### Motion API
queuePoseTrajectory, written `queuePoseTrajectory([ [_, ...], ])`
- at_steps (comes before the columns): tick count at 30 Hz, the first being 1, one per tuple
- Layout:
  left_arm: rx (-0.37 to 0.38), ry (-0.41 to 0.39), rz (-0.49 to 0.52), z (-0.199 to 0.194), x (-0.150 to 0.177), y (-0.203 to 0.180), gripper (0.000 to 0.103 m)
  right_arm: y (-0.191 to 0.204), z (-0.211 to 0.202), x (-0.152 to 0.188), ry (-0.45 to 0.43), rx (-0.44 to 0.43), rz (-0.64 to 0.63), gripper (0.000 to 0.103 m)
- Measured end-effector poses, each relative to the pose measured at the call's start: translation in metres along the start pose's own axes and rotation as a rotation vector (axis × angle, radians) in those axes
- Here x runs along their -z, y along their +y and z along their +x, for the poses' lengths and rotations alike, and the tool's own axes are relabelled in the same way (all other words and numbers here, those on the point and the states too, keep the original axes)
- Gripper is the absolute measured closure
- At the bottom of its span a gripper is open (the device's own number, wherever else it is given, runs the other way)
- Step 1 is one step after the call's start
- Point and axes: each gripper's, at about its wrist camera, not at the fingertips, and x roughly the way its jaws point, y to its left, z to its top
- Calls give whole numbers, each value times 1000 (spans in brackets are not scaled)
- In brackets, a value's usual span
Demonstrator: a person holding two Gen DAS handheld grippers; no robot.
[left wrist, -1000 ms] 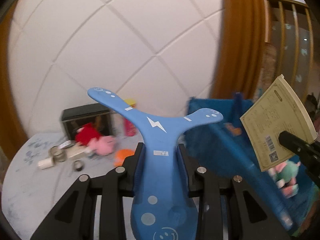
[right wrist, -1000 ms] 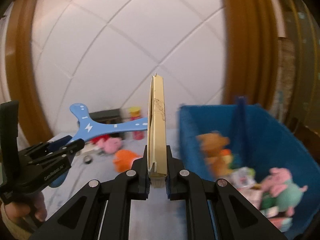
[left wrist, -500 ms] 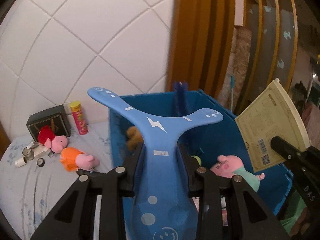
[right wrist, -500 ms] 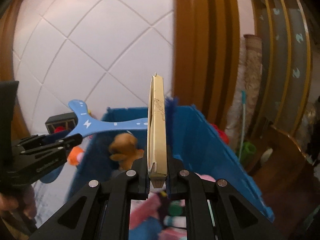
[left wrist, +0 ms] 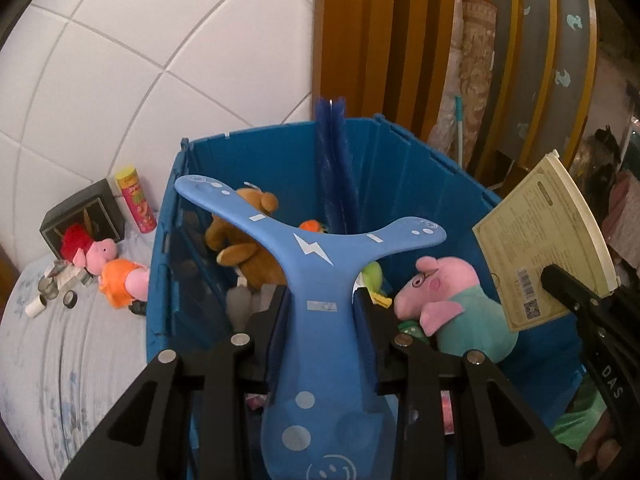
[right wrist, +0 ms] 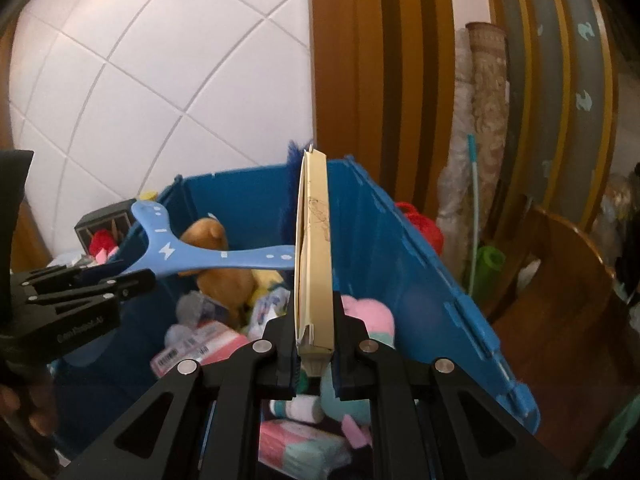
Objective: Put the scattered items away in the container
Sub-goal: 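Open both tools to drop the boomerang and booklet into the crate, then withdraw both tools from the crate back over the table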
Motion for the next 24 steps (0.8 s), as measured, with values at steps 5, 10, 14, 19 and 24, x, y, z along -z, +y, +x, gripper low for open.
queuePoseTrajectory([
  [5, -21, 12, 1, 6, 2, -4, 60, -13, 5, 8, 13, -3, 19, 90],
  [10, -48, -21, 5, -2, 6, -5, 12, -21, 5, 10, 3, 20, 30, 43],
  [14, -56, -23, -4, -4, 5, 1, 12, -18, 3, 10, -11, 56, 25, 10],
  [19, -68, -50, -29, -13, 4, 14, 5, -11, 7, 7, -7, 106, 6, 0],
  [24, -85, -67, -39, -24, 7, 30, 5, -4, 10, 8, -4, 92, 23, 0],
])
